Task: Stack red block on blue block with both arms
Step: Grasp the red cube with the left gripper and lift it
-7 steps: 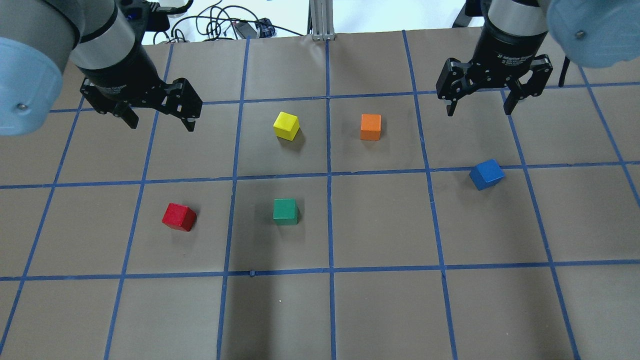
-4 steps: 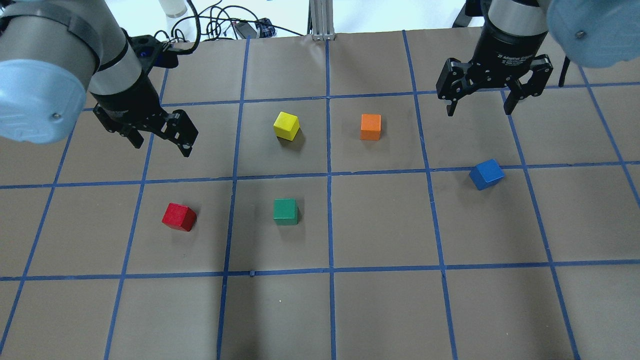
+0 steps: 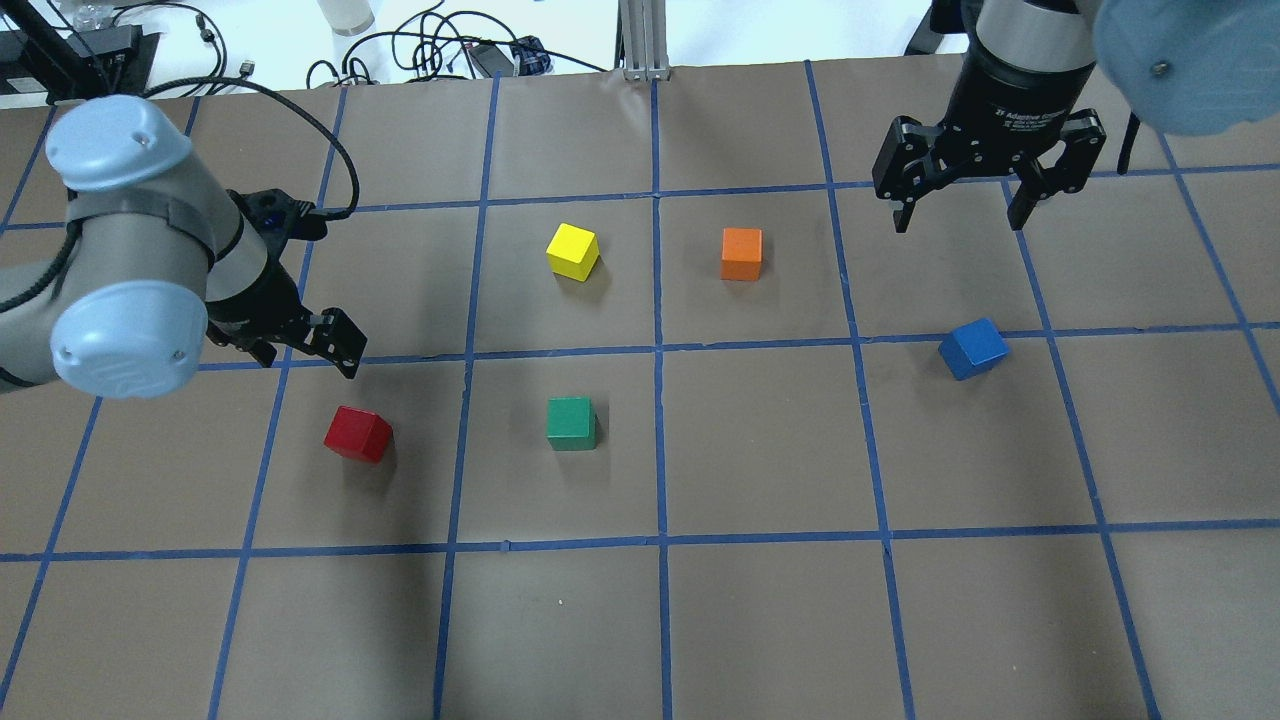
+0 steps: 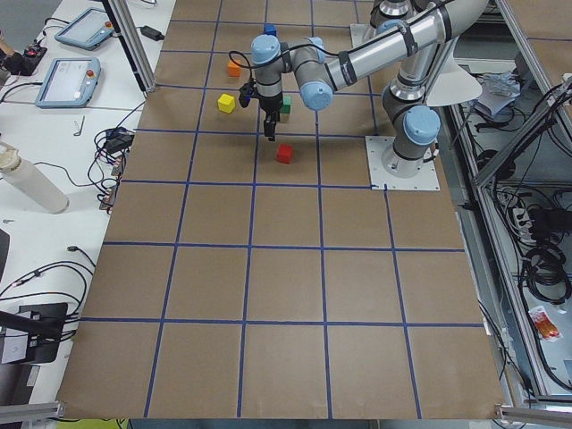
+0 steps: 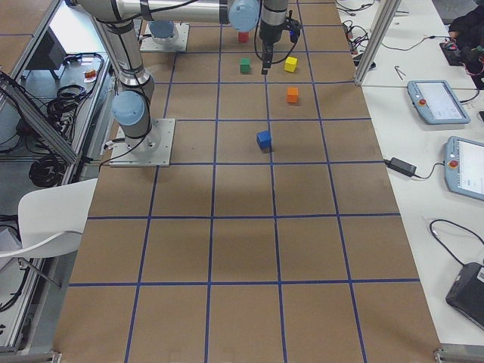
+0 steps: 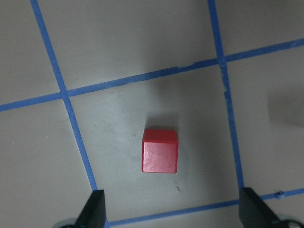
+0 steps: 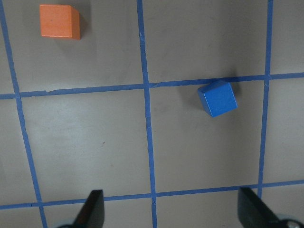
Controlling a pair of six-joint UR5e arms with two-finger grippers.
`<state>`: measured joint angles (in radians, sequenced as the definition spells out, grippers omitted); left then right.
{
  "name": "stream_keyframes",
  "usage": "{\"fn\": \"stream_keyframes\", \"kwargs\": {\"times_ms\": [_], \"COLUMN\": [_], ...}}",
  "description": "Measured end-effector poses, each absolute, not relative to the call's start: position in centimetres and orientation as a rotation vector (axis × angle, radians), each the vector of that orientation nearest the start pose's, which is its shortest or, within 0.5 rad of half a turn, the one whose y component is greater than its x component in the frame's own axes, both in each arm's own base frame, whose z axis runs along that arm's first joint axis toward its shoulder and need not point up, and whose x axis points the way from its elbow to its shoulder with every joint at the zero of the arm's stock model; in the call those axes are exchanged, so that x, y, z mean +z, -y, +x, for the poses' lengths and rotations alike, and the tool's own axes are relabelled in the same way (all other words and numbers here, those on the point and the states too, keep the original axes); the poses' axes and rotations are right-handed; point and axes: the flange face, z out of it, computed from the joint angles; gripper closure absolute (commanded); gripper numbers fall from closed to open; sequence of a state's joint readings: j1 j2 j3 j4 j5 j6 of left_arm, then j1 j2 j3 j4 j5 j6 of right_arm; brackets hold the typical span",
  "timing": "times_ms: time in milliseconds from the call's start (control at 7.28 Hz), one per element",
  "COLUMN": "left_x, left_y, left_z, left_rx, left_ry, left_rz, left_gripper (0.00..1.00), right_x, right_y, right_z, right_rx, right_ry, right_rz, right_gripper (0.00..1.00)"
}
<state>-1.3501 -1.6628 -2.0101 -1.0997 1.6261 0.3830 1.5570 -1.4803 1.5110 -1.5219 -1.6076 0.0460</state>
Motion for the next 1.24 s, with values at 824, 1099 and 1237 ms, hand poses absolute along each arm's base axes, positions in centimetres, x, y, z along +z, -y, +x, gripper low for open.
{"fn": "stream_keyframes", "kwargs": {"times_ms": [824, 1099, 1237], "left_x": [18.3, 17.7, 18.5], "left_y": [46.2, 46.5, 47.1], "left_z": [-2.5, -2.4, -2.5], "left_rx": [0.164, 0.114, 0.076], "left_ry": [-3.099, -3.087, -3.079], "left_rz": [0.253, 0.247, 0.248], "left_gripper": [0.89, 1.00, 1.00], "right_x": [46.7, 46.7, 46.7], "right_y": [52.4, 52.4, 52.4], "right_z": [12.2, 12.3, 12.2], "right_rx": [0.127, 0.127, 0.126], "right_ry": [-3.175, -3.175, -3.175], "right_rz": [0.093, 0.093, 0.093], "right_gripper": [0.00, 0.00, 0.00]}}
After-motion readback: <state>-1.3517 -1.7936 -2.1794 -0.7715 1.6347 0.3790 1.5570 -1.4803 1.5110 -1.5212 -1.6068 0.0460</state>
